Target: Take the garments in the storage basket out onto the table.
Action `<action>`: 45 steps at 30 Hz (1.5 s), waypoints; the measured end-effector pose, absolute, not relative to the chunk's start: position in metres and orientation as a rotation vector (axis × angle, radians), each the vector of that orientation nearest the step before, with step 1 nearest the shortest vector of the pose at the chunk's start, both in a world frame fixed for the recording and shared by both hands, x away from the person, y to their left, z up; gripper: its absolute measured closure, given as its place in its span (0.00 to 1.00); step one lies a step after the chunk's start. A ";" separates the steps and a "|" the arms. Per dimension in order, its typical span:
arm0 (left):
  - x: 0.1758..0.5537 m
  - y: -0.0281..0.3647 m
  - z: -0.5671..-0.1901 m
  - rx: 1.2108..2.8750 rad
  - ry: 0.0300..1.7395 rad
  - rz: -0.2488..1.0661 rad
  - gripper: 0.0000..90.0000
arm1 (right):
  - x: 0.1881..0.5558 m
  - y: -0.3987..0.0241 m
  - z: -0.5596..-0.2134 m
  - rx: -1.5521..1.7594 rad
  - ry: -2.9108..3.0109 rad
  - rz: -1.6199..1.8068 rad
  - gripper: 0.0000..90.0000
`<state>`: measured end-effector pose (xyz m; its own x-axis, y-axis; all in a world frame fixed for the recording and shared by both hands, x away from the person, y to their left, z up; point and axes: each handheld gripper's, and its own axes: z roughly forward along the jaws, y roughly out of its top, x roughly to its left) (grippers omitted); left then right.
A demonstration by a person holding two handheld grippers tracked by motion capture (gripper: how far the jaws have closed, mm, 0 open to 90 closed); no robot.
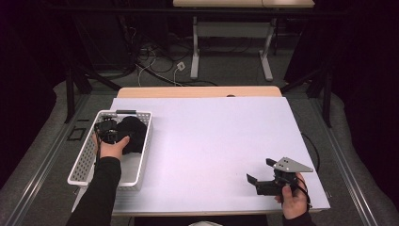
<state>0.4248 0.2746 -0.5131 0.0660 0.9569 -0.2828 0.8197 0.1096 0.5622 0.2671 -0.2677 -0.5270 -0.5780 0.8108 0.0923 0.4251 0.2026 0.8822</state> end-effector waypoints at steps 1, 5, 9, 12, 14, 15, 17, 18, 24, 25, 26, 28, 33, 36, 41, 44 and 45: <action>0.424 0.275 -0.512 1.728 1.774 0.291 0.51 | 0.267 -0.268 -0.527 1.154 2.092 1.332 0.03; 0.421 0.277 -0.509 1.707 1.762 0.304 0.51 | 0.267 -0.268 -0.527 1.153 2.092 1.332 0.03; 0.419 0.277 -0.507 1.684 1.755 0.317 0.51 | 0.267 -0.268 -0.527 1.153 2.092 1.331 0.03; 0.417 0.278 -0.505 1.673 1.747 0.324 0.51 | 0.267 -0.267 -0.527 1.155 2.091 1.333 0.03; 0.415 0.278 -0.504 1.669 1.741 0.327 0.51 | 0.267 -0.268 -0.527 1.154 2.088 1.334 0.03; 0.414 0.278 -0.502 1.658 1.737 0.331 0.51 | 0.267 -0.268 -0.527 1.154 2.092 1.332 0.03; 0.413 0.278 -0.501 1.649 1.734 0.334 0.51 | 0.267 -0.268 -0.527 1.151 2.092 1.331 0.03; 0.412 0.279 -0.500 1.653 1.728 0.337 0.51 | 0.267 -0.267 -0.527 1.151 2.092 1.333 0.03; 0.409 0.279 -0.494 1.621 1.712 0.353 0.51 | 0.267 -0.268 -0.527 1.150 2.092 1.331 0.03; 0.408 0.279 -0.493 1.614 1.710 0.356 0.51 | 0.267 -0.268 -0.527 1.150 2.092 1.332 0.03; 0.407 0.280 -0.493 1.612 1.707 0.360 0.51 | 0.267 -0.268 -0.527 1.150 2.092 1.332 0.03; 0.406 0.281 -0.491 1.602 1.700 0.358 0.51 | 0.267 -0.268 -0.527 1.150 2.092 1.331 0.03; 0.400 0.282 -0.486 1.581 1.681 0.369 0.51 | 0.267 -0.267 -0.527 1.150 2.091 1.333 0.03; 0.397 0.283 -0.483 1.574 1.671 0.374 0.51 | 0.267 -0.267 -0.527 1.150 2.091 1.332 0.03; 0.392 0.285 -0.477 1.557 1.649 0.389 0.51 | 0.267 -0.267 -0.527 1.150 2.091 1.334 0.03; 0.389 0.284 -0.472 1.553 1.629 0.408 0.51 | 0.267 -0.267 -0.527 1.149 2.093 1.332 0.03; 0.388 0.284 -0.471 1.554 1.626 0.412 0.51 | 0.267 -0.267 -0.527 1.148 2.094 1.333 0.03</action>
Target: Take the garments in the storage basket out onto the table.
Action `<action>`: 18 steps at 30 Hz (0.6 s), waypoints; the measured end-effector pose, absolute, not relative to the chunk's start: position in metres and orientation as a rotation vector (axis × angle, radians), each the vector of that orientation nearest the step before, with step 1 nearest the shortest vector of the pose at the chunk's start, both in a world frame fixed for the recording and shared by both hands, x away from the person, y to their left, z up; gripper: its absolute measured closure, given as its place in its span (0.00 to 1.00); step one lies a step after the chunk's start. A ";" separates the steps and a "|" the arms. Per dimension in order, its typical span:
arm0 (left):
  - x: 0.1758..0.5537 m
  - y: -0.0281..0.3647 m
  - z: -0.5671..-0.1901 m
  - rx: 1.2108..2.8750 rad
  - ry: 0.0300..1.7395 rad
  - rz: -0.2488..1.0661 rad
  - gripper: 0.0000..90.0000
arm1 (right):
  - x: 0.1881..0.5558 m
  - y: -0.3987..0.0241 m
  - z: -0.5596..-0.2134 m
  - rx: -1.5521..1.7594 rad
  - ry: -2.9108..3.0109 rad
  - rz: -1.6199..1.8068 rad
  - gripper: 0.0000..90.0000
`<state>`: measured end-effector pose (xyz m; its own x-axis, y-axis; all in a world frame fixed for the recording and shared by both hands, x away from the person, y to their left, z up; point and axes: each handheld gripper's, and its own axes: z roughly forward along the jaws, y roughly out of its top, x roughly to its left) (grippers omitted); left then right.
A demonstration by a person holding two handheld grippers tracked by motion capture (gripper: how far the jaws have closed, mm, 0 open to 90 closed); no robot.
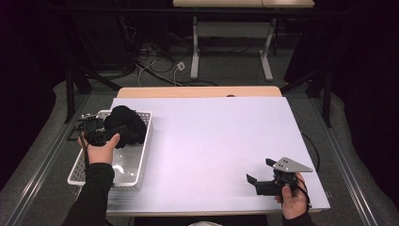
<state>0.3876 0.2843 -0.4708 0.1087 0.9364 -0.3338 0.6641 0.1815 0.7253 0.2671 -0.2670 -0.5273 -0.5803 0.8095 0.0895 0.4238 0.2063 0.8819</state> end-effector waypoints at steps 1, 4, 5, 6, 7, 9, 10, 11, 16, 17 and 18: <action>0.386 0.284 -0.469 1.553 1.619 0.417 0.51 | 0.267 -0.267 -0.527 1.148 2.091 1.334 0.03; 0.383 0.284 -0.465 1.541 1.601 0.428 0.51 | 0.267 -0.267 -0.527 1.151 2.090 1.333 0.03; 0.381 0.284 -0.463 1.538 1.596 0.433 0.51 | 0.267 -0.267 -0.527 1.153 2.091 1.333 0.03; 0.380 0.284 -0.461 1.531 1.586 0.437 0.51 | 0.267 -0.267 -0.527 1.150 2.090 1.335 0.03; 0.379 0.284 -0.460 1.527 1.582 0.439 0.51 | 0.267 -0.267 -0.527 1.149 2.089 1.335 0.03; 0.376 0.284 -0.457 1.517 1.569 0.450 0.51 | 0.267 -0.267 -0.527 1.150 2.089 1.335 0.03; 0.375 0.284 -0.456 1.513 1.565 0.452 0.51 | 0.267 -0.267 -0.527 1.152 2.089 1.333 0.03; 0.373 0.284 -0.454 1.510 1.561 0.455 0.51 | 0.267 -0.267 -0.527 1.153 2.090 1.333 0.03; 0.368 0.286 -0.450 1.497 1.541 0.466 0.51 | 0.267 -0.267 -0.527 1.151 2.091 1.335 0.03; 0.367 0.286 -0.449 1.494 1.536 0.468 0.51 | 0.267 -0.267 -0.527 1.149 2.090 1.335 0.03; 0.366 0.286 -0.449 1.492 1.534 0.469 0.51 | 0.267 -0.267 -0.527 1.149 2.090 1.334 0.03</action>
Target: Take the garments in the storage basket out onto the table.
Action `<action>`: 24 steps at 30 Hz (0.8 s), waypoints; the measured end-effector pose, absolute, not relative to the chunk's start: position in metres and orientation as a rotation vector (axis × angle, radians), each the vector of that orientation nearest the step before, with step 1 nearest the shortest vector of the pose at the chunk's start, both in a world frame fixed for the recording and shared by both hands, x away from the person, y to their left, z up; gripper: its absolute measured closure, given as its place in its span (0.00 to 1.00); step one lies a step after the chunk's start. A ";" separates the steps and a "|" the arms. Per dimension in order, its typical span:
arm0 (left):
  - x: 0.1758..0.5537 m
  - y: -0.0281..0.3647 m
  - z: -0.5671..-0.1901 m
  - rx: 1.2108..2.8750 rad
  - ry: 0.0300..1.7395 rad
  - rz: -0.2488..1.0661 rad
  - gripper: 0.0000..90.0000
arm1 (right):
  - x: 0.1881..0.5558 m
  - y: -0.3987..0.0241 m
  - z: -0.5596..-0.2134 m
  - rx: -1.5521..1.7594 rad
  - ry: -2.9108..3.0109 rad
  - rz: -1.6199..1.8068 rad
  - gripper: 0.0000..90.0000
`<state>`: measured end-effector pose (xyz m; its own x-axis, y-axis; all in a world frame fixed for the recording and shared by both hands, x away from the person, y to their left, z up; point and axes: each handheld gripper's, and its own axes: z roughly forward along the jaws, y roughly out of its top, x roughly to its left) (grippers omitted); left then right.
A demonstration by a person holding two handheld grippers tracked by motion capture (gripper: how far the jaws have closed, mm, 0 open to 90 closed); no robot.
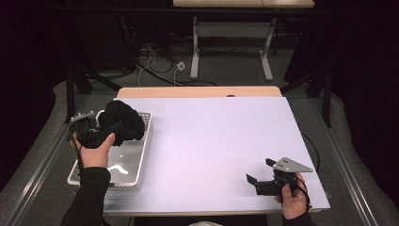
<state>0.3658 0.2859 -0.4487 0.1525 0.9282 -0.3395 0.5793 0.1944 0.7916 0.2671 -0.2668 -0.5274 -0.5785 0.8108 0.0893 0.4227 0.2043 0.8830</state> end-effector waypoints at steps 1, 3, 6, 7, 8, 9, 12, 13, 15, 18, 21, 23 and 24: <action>0.365 0.286 -0.448 1.487 1.530 0.471 0.51 | 0.267 -0.267 -0.527 1.150 2.090 1.333 0.03; 0.363 0.286 -0.447 1.482 1.523 0.472 0.51 | 0.267 -0.267 -0.527 1.149 2.090 1.334 0.03; 0.360 0.286 -0.445 1.479 1.514 0.475 0.51 | 0.267 -0.267 -0.527 1.153 2.093 1.332 0.03; 0.359 0.285 -0.444 1.475 1.509 0.477 0.51 | 0.267 -0.266 -0.527 1.153 2.093 1.331 0.03; 0.358 0.285 -0.444 1.477 1.508 0.475 0.51 | 0.267 -0.266 -0.527 1.151 2.094 1.330 0.03; 0.357 0.285 -0.443 1.475 1.502 0.478 0.51 | 0.267 -0.266 -0.527 1.151 2.095 1.331 0.03; 0.355 0.284 -0.442 1.475 1.490 0.481 0.51 | 0.267 -0.266 -0.527 1.149 2.094 1.331 0.03; 0.354 0.284 -0.442 1.475 1.487 0.482 0.51 | 0.267 -0.266 -0.527 1.149 2.095 1.330 0.03; 0.352 0.282 -0.441 1.477 1.478 0.482 0.51 | 0.267 -0.266 -0.527 1.150 2.095 1.329 0.03; 0.349 0.279 -0.439 1.478 1.460 0.483 0.51 | 0.267 -0.266 -0.527 1.149 2.095 1.329 0.03; 0.347 0.276 -0.437 1.481 1.444 0.479 0.51 | 0.267 -0.266 -0.527 1.147 2.095 1.330 0.03; 0.345 0.274 -0.436 1.483 1.433 0.477 0.51 | 0.267 -0.266 -0.527 1.145 2.095 1.330 0.03; 0.344 0.273 -0.436 1.488 1.424 0.480 0.51 | 0.267 -0.266 -0.527 1.146 2.095 1.330 0.03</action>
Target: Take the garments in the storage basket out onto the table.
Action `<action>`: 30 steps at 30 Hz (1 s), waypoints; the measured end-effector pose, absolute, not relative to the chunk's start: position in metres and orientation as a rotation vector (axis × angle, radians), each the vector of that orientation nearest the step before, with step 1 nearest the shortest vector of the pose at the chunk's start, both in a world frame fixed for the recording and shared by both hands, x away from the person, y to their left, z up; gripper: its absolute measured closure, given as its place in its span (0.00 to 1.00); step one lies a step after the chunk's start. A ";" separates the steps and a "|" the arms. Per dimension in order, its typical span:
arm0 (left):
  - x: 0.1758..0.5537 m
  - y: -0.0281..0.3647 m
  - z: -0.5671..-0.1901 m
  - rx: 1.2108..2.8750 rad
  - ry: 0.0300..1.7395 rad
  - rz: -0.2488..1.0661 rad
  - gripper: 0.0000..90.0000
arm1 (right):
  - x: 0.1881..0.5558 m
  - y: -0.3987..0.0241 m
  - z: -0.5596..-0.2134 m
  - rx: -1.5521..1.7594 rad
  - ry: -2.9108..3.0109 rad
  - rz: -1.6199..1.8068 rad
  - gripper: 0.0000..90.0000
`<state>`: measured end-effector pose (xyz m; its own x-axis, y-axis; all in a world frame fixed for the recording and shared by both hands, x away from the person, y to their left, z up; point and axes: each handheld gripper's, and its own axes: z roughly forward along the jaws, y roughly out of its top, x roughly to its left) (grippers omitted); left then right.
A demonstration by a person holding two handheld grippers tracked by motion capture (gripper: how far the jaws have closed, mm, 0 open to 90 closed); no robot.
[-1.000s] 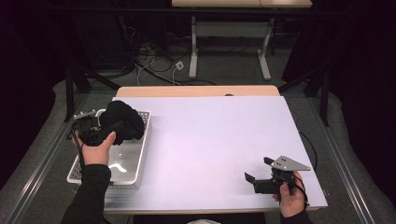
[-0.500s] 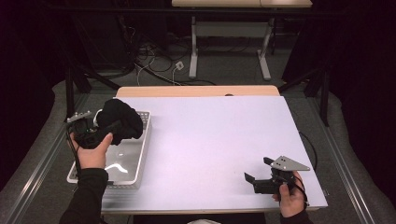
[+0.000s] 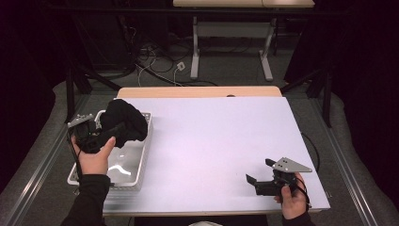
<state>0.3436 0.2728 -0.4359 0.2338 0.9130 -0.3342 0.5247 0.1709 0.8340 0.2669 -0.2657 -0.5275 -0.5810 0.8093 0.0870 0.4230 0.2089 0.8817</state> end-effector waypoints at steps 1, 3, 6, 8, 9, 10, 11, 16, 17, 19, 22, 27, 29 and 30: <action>0.342 0.271 -0.436 1.490 1.417 0.476 0.51 | 0.267 -0.265 -0.528 1.145 2.092 1.333 0.03; 0.340 0.267 -0.435 1.497 1.400 0.472 0.51 | 0.267 -0.265 -0.528 1.146 2.091 1.334 0.03; 0.338 0.262 -0.435 1.500 1.384 0.464 0.51 | 0.267 -0.265 -0.528 1.147 2.094 1.332 0.03; 0.337 0.260 -0.435 1.504 1.377 0.460 0.51 | 0.267 -0.265 -0.528 1.148 2.094 1.332 0.03; 0.337 0.259 -0.435 1.513 1.373 0.458 0.51 | 0.267 -0.265 -0.528 1.148 2.094 1.332 0.03; 0.337 0.257 -0.434 1.518 1.366 0.457 0.51 | 0.267 -0.265 -0.528 1.148 2.094 1.331 0.03; 0.336 0.256 -0.434 1.521 1.361 0.455 0.51 | 0.267 -0.265 -0.528 1.148 2.094 1.331 0.03; 0.334 0.246 -0.433 1.528 1.330 0.443 0.51 | 0.267 -0.265 -0.528 1.146 2.094 1.330 0.03; 0.333 0.244 -0.433 1.531 1.324 0.438 0.51 | 0.267 -0.265 -0.528 1.148 2.095 1.331 0.03; 0.332 0.240 -0.433 1.538 1.310 0.431 0.51 | 0.267 -0.265 -0.528 1.147 2.095 1.331 0.03; 0.331 0.233 -0.433 1.547 1.292 0.422 0.51 | 0.267 -0.265 -0.528 1.147 2.095 1.330 0.03; 0.330 0.221 -0.433 1.574 1.261 0.412 0.51 | 0.267 -0.266 -0.528 1.145 2.093 1.331 0.03; 0.330 0.216 -0.434 1.582 1.252 0.411 0.51 | 0.267 -0.266 -0.528 1.146 2.093 1.332 0.03; 0.330 0.212 -0.436 1.587 1.247 0.406 0.51 | 0.267 -0.267 -0.528 1.149 2.095 1.331 0.03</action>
